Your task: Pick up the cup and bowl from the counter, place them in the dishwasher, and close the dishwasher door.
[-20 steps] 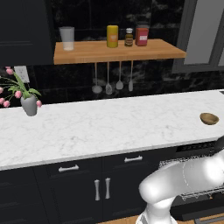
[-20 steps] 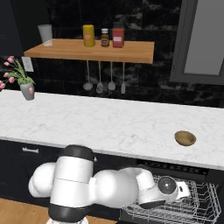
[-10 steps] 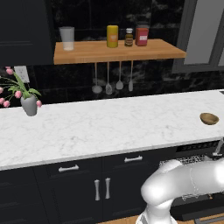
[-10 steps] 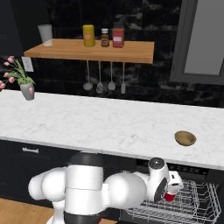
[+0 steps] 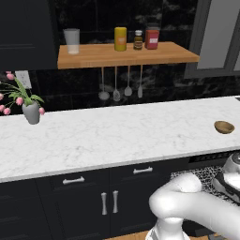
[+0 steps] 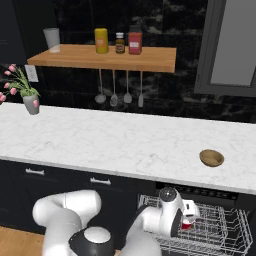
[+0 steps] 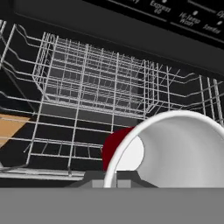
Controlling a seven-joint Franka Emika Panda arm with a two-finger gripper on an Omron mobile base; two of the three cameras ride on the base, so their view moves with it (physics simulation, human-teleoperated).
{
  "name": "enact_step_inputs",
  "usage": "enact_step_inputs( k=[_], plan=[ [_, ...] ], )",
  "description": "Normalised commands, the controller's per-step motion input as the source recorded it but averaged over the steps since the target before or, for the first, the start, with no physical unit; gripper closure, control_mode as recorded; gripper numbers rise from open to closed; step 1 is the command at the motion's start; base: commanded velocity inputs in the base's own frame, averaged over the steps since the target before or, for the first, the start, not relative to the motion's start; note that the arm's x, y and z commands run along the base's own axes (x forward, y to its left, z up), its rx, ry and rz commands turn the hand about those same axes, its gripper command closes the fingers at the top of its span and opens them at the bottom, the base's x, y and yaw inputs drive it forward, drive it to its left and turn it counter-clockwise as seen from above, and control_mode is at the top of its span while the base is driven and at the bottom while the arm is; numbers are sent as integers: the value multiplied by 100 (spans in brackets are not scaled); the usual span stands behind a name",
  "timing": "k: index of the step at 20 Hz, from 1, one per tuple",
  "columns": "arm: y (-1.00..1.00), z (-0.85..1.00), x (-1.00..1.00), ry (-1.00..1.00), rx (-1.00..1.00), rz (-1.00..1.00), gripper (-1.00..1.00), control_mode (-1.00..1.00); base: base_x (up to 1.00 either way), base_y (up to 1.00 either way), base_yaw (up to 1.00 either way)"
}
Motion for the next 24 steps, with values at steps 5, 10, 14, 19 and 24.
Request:
enact_step_inputs(
  k=[5,10,14,19,24],
  plan=[
    [-9,4,1,-1,21,0,100,-100,0,0,0],
    [-9,0,21,3,12,0,100,-100,0,0,0],
    [-5,0,13,7,4,0,100,-100,0,0,0],
    [0,-15,1,1,0,0,100,-100,0,0,0],
    [0,-45,7,1,0,0,100,-100,0,0,0]
  ],
)
